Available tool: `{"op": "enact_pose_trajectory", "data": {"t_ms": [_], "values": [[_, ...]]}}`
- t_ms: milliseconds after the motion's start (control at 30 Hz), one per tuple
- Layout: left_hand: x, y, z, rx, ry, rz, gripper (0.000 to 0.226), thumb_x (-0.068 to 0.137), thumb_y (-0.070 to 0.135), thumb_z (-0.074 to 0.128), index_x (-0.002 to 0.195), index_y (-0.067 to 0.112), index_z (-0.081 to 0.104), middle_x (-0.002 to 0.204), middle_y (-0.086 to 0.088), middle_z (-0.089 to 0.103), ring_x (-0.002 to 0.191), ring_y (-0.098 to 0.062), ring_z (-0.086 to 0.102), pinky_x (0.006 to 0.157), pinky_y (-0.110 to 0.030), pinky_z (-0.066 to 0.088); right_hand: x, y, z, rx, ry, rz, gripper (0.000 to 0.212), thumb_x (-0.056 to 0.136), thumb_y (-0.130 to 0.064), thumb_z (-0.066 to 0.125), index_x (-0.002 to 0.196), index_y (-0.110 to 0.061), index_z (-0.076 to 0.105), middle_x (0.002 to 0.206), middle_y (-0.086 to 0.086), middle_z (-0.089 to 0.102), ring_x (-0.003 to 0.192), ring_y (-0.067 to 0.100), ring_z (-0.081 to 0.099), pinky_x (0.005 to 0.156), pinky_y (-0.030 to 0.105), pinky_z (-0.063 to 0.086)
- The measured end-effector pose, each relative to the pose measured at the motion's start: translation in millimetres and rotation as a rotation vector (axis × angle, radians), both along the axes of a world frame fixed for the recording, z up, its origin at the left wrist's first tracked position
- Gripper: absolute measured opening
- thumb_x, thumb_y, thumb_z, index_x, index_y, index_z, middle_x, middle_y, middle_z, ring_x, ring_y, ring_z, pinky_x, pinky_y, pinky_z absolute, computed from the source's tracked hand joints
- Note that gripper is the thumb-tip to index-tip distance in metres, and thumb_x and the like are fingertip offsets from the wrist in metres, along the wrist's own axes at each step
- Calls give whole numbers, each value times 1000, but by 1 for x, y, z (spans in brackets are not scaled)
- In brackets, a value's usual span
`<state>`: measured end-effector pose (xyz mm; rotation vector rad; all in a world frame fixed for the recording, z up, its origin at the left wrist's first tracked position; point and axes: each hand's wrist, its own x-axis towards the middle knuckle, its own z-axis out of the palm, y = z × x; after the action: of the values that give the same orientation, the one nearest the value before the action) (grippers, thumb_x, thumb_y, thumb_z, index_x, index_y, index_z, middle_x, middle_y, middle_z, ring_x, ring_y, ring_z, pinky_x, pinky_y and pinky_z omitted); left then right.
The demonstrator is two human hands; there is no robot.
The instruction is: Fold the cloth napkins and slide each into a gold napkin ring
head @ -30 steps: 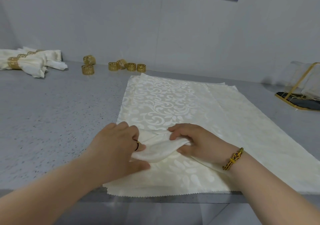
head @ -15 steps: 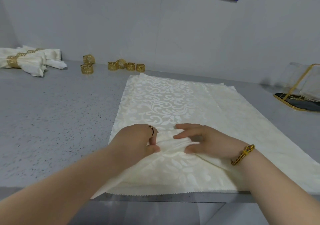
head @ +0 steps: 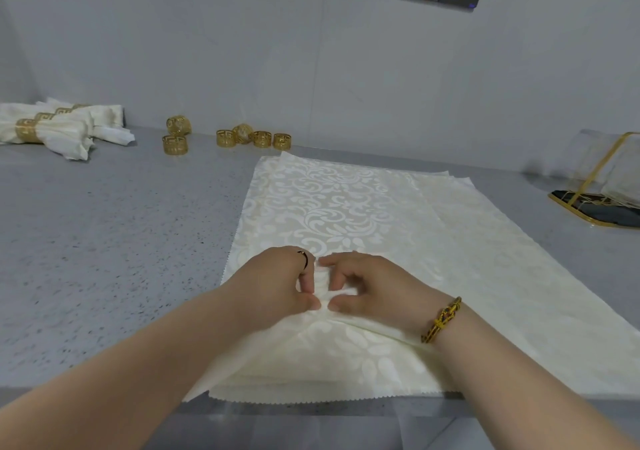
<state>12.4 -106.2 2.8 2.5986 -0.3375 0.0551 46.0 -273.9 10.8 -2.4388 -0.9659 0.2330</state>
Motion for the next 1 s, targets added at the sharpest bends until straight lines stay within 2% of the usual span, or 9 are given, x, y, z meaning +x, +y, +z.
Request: {"op": "enact_pose_trajectory", "data": {"t_ms": [133, 300, 467, 567, 633, 733, 800, 867, 1000], "values": [[5, 0, 5, 35, 79, 15, 28, 78, 30, 70, 63, 29, 46, 116, 3, 60, 103, -16, 58, 89, -32, 47, 2, 5, 1, -40, 11, -24, 32, 82, -17, 64, 65, -33, 42, 123, -8, 56, 115, 9, 51, 96, 24, 40], [7, -2, 3, 21, -53, 49, 30, 83, 28, 64, 69, 34, 39, 78, 13, 51, 67, -1, 46, 55, -10, 32, -1, 16, 3, -27, -102, -81, 36, 83, -13, 58, 63, -31, 34, 69, -12, 43, 69, 5, 43, 66, 23, 36], [3, -1, -8, -7, -177, 142, 29, 90, 26, 54, 118, 30, 47, 95, 12, 59, 94, -11, 57, 67, -15, 35, -1, 16, -2, 59, -147, -143, 17, 84, -12, 54, 99, -20, 50, 75, -8, 50, 73, 13, 47, 67, 27, 36], [0, -3, -17, 226, -337, 86, 10, 74, 25, 59, 75, 29, 68, 49, 13, 52, 51, -7, 54, 40, -9, 25, -7, 17, -18, 73, -448, -155, 1, 74, -14, 61, 74, -13, 62, 54, -10, 53, 55, 15, 51, 59, 27, 47], [0, 1, -14, 326, -378, 16, 11, 58, 33, 58, 57, 33, 69, 40, 13, 52, 39, -5, 51, 32, -13, 35, -8, 14, -27, 80, -551, -92, 5, 66, -18, 62, 63, -14, 65, 52, -7, 61, 49, 13, 58, 73, 34, 55], [-4, 3, -8, 345, -243, -94, 64, 75, 51, 13, 99, 32, 70, 92, 15, 69, 88, -3, 61, 75, -15, 48, -10, 7, -22, -54, -486, 18, 29, 78, -35, 51, 79, -12, 69, 78, 1, 71, 75, 16, 68, 98, 32, 34], [-5, 8, -13, 372, -220, -142, 74, 78, 60, 4, 132, 33, 47, 137, 17, 46, 126, -3, 39, 99, -14, 27, -14, 7, -11, -134, -428, 59, 37, 83, -40, 56, 104, -10, 65, 106, 3, 67, 104, 15, 61, 107, 21, 13], [-5, 7, -8, 336, -153, -141, 58, 89, 63, 26, 137, 34, 39, 144, 21, 35, 132, -1, 30, 101, -11, 21, -9, 6, -13, -108, -410, 90, 39, 86, -35, 58, 118, -11, 57, 118, 2, 61, 115, 13, 52, 105, 10, 1], [1, 7, 2, 276, -95, -109, 46, 82, 48, 59, 124, 31, 55, 126, 14, 56, 117, -6, 47, 98, -21, 36, 0, 10, -5, -59, -294, 29, 22, 87, -18, 58, 105, -7, 64, 104, 7, 67, 100, 17, 57, 96, -1, 4]]}}
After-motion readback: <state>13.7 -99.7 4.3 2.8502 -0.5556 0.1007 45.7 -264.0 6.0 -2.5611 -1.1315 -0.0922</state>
